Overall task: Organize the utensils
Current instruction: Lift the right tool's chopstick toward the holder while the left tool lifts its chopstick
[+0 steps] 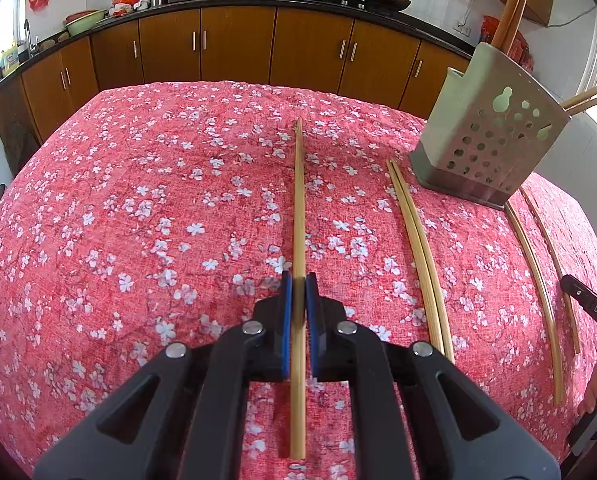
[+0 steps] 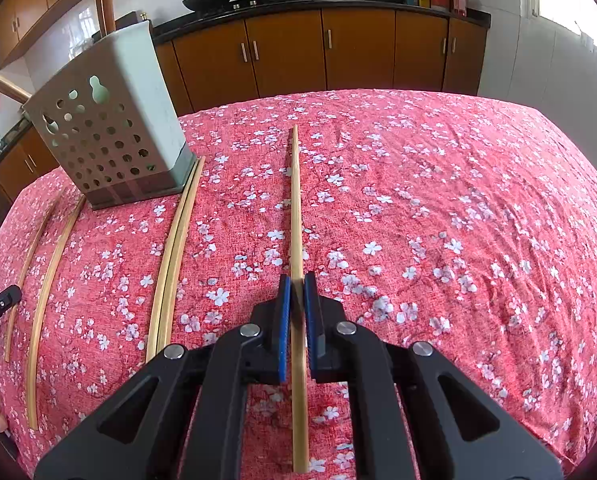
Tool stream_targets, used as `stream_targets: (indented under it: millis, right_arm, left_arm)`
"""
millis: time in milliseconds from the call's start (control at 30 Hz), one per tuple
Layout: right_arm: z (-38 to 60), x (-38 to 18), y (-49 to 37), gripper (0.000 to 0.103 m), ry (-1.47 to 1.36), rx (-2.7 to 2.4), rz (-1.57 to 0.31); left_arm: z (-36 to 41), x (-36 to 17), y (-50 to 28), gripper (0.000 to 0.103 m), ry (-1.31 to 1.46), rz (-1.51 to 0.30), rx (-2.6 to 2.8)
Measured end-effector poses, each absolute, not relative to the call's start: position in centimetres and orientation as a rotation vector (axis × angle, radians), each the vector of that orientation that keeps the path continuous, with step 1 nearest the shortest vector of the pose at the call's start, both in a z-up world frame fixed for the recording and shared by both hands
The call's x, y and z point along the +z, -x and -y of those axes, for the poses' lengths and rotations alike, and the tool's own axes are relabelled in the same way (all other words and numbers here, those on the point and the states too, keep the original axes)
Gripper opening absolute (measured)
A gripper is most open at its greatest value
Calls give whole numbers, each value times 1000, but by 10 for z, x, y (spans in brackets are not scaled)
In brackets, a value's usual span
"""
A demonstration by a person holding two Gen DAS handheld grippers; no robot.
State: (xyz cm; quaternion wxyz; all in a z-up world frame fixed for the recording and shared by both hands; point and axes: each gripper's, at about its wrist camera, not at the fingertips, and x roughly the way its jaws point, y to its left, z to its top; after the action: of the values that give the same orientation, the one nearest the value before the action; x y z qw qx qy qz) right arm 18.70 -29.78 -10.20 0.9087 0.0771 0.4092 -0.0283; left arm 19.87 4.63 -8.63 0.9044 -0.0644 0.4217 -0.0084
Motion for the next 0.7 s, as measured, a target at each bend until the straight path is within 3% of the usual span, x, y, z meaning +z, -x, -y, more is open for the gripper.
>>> stream_targets:
  millis: [700]
  right_arm:
    - [291, -101, -174, 8, -131, -55, -849]
  left_arm:
    - [-40, -86, -190, 9, 92, -876, -18]
